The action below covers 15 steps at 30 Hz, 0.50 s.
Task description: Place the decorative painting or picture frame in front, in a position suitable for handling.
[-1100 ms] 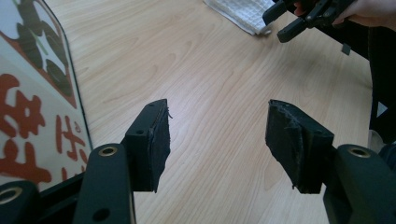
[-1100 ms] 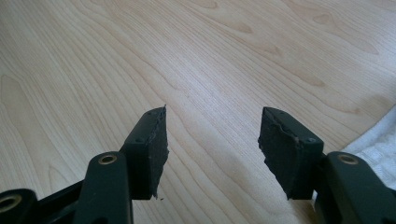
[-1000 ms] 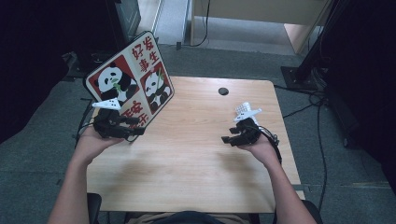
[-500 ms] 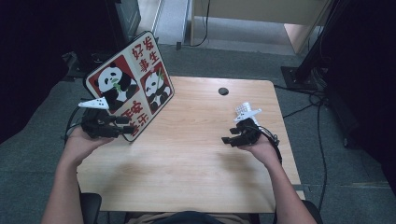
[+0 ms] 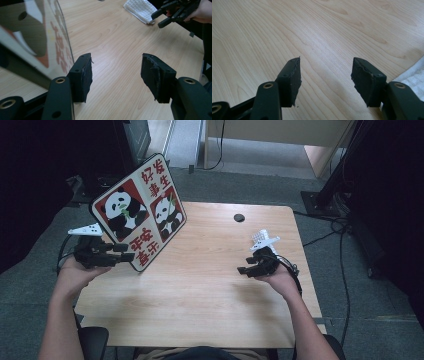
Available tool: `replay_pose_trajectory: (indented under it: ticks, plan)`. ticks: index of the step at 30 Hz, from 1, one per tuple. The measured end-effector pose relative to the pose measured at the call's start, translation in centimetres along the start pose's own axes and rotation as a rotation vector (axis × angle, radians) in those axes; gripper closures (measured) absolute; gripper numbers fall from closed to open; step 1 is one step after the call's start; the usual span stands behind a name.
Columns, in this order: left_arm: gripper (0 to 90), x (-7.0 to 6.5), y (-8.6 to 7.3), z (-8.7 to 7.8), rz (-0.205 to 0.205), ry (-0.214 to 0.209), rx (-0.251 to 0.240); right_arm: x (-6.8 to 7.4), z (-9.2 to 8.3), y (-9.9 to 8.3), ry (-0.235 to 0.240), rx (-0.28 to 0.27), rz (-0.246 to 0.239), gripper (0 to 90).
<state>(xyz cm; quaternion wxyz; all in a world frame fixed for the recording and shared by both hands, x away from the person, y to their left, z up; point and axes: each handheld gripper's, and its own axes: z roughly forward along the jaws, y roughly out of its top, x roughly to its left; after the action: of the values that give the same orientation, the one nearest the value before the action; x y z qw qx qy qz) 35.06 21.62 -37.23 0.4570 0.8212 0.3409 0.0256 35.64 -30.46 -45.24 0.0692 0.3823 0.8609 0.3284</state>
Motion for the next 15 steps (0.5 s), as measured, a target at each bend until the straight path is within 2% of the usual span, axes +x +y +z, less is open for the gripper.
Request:
replay_pose_trajectory:
  ticks: [8,15]
  plan:
    - [43.0,1.1,-0.9,-1.7,-0.043,0.045,-0.022,0.0,0.0,0.0,0.002,0.002,-0.001,40.9]
    - [43.5,1.8,-1.1,-2.6,-0.082,0.089,-0.016,0.0,0.1,0.0,0.008,0.004,-0.003,41.0]
